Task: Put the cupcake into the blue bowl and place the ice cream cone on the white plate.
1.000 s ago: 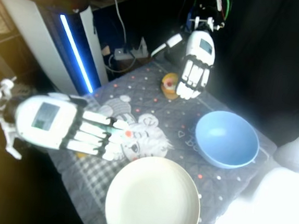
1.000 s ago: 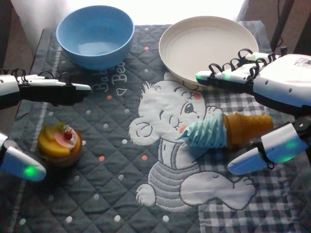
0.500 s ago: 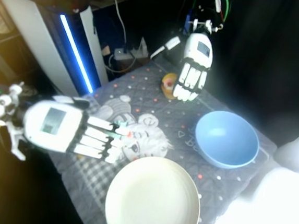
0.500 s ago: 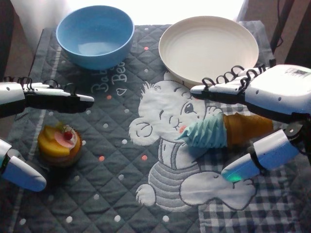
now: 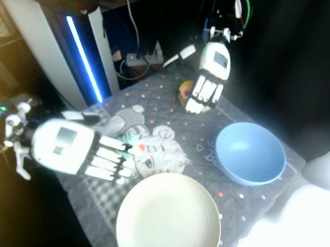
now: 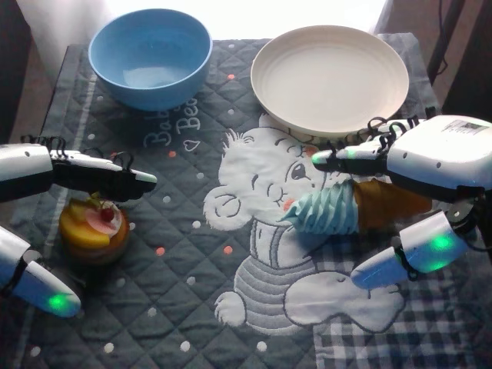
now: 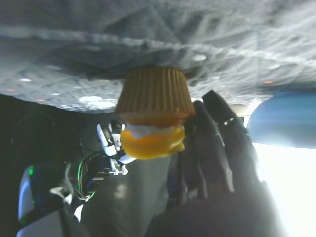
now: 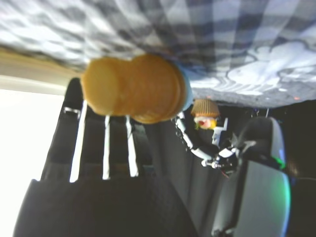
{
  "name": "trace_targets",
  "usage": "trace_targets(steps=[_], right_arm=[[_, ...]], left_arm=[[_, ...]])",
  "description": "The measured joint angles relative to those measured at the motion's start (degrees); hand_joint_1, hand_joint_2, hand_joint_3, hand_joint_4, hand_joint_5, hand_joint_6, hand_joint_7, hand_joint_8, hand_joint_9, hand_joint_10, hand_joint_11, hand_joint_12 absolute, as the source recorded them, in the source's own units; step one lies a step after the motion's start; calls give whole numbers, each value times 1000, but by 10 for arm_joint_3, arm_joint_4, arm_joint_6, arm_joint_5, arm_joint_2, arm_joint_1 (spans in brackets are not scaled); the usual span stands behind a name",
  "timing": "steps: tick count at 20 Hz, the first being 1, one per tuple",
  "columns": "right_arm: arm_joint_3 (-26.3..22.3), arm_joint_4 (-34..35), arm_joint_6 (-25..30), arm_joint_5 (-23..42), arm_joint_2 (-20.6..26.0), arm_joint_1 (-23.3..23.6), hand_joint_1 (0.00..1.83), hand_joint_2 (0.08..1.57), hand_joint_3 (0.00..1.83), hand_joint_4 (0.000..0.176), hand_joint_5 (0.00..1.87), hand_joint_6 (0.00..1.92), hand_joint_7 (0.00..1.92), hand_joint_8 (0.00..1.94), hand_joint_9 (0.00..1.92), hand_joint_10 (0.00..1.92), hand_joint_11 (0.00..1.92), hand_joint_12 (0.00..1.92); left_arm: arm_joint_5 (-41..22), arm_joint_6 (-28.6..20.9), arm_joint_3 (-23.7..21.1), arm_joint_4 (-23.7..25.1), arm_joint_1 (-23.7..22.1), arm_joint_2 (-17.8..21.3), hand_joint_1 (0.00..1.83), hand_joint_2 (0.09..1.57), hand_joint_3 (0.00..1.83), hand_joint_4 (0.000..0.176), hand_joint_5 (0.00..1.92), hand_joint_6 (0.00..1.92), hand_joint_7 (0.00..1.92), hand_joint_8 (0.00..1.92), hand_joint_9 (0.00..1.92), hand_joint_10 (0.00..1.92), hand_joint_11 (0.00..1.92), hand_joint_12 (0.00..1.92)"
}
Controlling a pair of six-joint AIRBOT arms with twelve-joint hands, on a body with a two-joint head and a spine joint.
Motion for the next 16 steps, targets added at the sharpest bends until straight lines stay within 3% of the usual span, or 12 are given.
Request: trace_targets(steps=[1, 2, 3, 4, 5, 6, 7, 9, 12, 13, 14, 16], right_arm=[[1, 1, 0, 0, -1, 0, 1131, 1039, 1, 0, 683, 6, 861, 24, 958, 58, 684, 788], [3, 6, 1, 5, -1, 0, 1273, 1078, 5, 0, 918, 844, 1185, 752, 1428, 124, 1035, 1094], [5, 10, 2, 12, -1, 0, 1273, 1078, 5, 0, 918, 844, 1185, 752, 1428, 124, 1035, 1094], [9, 9, 2, 16, -2, 0, 1284, 1069, 0, 0, 980, 761, 1217, 764, 1540, 164, 1141, 1172], [11, 14, 3, 17, -4, 0, 1196, 1082, 0, 0, 1038, 824, 1345, 397, 1614, 314, 1218, 1355], [11, 14, 3, 20, -5, 0, 1175, 1093, 0, 0, 1029, 872, 1427, 184, 1577, 424, 1229, 1375], [12, 13, 3, 23, -7, 0, 1267, 1066, 0, 0, 1023, 714, 1281, 631, 1526, 499, 1237, 1357], [14, 13, 3, 26, -8, 0, 1164, 1118, 3, 0, 971, 969, 1352, 299, 1445, 605, 1188, 1330], [16, 17, 3, 29, -11, 0, 1155, 1133, 0, 0, 945, 1017, 1418, 110, 1376, 697, 1158, 1347], [18, 20, 3, 31, -14, 0, 1261, 1078, 0, 0, 999, 761, 1265, 647, 1406, 626, 1210, 1291], [18, 21, 3, 32, -14, 0, 1277, 1080, 4, 0, 966, 788, 1186, 834, 1354, 606, 1119, 1307], [18, 23, 3, 35, -14, 0, 1282, 1081, 2, 0, 965, 796, 1167, 883, 1312, 673, 1076, 1376]], left_arm=[[2, 0, 0, 0, 0, -2, 1205, 881, 6, 0, 791, 23, 826, 31, 838, 47, 491, 871], [2, 0, 6, 1, 0, -7, 1370, 1021, 2, 0, 1095, 719, 1229, 390, 1104, 737, 834, 905], [2, 0, 10, -4, 0, -11, 1370, 1021, 2, 0, 1095, 719, 1229, 390, 1104, 737, 834, 905], [1, -1, 12, -6, -1, -13, 1392, 1032, 1, 0, 1092, 770, 1193, 454, 1103, 901, 865, 952], [1, 0, 17, -5, -2, -16, 1395, 1038, 0, 0, 1085, 788, 1174, 498, 1092, 949, 869, 965], [2, -2, 20, -6, -2, -20, 1392, 1048, 0, 0, 1066, 833, 1144, 547, 1062, 995, 849, 983], [2, -2, 20, -8, -2, -24, 1393, 1049, 0, 0, 1060, 842, 1127, 570, 1077, 982, 865, 993], [0, -2, 25, -12, -2, -28, 1392, 1049, 0, 0, 1065, 832, 1116, 589, 1081, 976, 869, 991], [-2, 4, 25, -28, 1, -30, 1391, 1050, 0, 0, 1066, 826, 1111, 596, 1079, 987, 881, 961], [-6, 7, 26, -38, 5, -30, 1393, 1043, 0, 0, 1067, 830, 1136, 572, 1097, 935, 896, 910], [-9, 9, 26, -42, 7, -30, 1396, 1034, 0, 0, 1098, 767, 1164, 515, 1110, 936, 905, 980], [-11, 12, 26, -51, 9, -32, 1395, 1041, 1, 0, 1103, 739, 1147, 571, 1070, 1001, 833, 1126]])
